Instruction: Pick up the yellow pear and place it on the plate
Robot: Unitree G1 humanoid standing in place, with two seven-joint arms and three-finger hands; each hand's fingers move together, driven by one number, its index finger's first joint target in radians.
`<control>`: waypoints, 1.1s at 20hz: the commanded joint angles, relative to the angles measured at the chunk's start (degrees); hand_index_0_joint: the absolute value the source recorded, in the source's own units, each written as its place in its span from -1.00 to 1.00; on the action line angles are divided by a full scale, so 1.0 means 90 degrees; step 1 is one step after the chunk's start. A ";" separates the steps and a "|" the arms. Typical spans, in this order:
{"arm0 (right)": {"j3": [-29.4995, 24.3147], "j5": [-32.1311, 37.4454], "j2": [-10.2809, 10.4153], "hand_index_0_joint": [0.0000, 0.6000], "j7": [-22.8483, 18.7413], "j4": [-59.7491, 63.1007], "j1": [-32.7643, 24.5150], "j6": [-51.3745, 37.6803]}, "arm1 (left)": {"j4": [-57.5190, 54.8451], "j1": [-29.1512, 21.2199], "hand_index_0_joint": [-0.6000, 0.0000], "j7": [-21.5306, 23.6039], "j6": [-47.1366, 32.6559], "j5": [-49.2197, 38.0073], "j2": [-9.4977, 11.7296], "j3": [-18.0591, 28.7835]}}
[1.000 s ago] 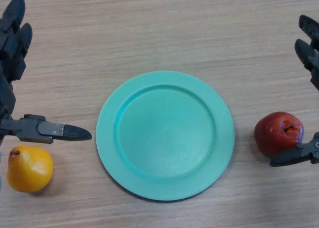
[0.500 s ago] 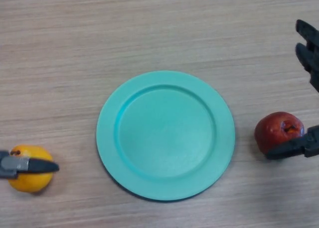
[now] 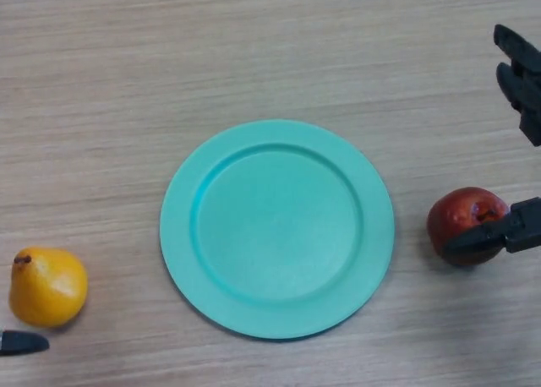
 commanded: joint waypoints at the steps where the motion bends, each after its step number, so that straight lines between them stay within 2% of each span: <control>1: -0.0284 0.0125 -0.0280 -1.00 -0.0272 -0.0333 -0.0266 -0.0911 | 0.0065 -0.0073 1.00 0.0098 -0.1058 -0.0138 0.0361 0.0381; 2: -0.0251 0.0073 -0.0278 -1.00 -0.0280 -0.0344 -0.0286 -0.0881 | 0.0537 -0.0172 1.00 0.0341 -0.1401 -0.0042 0.0442 0.0262; 5: -0.0147 -0.0080 -0.0237 -1.00 -0.0330 -0.0300 -0.0325 -0.0925 | 0.1085 -0.0280 1.00 0.0429 -0.1643 -0.0242 0.0690 0.0048; 11: -0.0084 -0.0167 -0.0153 -1.00 -0.0311 -0.0391 -0.0244 -0.0804 | 0.2057 -0.0655 1.00 0.0987 -0.2370 0.0003 0.0879 -0.0600; 15: -0.0140 -0.0194 -0.0158 -1.00 -0.0338 -0.0590 -0.0145 -0.0698 | 0.2541 -0.0779 1.00 0.0835 -0.2700 -0.0302 0.0962 -0.0910; 22: -0.0358 -0.0096 -0.0151 -1.00 -0.0366 -0.0957 0.0084 -0.0690 | 0.3583 -0.1238 1.00 0.0931 -0.3440 -0.0386 0.1063 -0.1445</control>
